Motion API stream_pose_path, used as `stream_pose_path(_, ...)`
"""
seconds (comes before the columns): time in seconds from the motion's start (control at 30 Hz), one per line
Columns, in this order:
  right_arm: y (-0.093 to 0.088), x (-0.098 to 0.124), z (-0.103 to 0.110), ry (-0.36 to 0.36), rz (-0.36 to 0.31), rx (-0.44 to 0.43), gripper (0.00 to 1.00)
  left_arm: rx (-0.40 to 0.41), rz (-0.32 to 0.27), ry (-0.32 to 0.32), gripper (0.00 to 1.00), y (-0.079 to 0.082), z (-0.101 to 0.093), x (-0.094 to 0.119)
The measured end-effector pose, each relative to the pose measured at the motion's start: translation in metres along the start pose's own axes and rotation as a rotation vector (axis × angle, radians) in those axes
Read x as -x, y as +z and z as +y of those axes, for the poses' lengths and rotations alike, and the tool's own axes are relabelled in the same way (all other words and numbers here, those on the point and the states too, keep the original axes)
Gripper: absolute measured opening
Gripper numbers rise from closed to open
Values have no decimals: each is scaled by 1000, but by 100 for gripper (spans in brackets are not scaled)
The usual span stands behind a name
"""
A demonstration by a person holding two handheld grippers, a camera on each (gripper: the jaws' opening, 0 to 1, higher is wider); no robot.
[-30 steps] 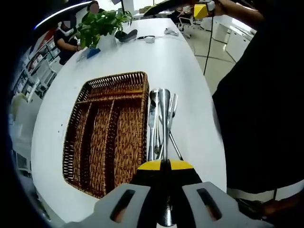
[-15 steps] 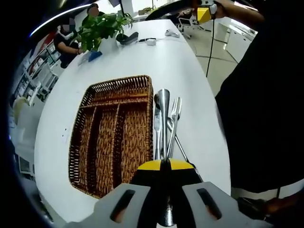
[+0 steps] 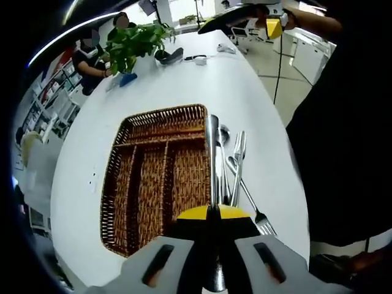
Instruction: Arrange the knives, forks, and spoons in their matching storage slots by inserting each utensil handle-first until every utensil is classified and aligned in the correct compartment
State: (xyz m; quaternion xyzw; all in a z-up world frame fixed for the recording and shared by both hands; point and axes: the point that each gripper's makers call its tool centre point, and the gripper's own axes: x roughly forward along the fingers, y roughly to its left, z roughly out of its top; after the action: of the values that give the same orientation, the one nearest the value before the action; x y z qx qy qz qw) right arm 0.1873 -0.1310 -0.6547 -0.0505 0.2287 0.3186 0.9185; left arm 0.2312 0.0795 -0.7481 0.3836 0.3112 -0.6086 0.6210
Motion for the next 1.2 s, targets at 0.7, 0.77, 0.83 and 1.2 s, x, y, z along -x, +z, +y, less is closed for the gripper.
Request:
stream_pose_path(0.7,-2,-7,-2,4,10,-15,100,-15,-8,49,0,6,57,4)
stream_pose_path(0.77,-2,-8,-3,4,9,-16,100,-20,-9,53,0,6,62,5)
stream_pose_path(0.83,-2,-8,-3,6,11,-18,100,-22,-10,58,0,6,69,5)
stream_pose_path(1.2,-3,-11,-6,3,21,-23,100,-14,-15,85,0,6,107,8)
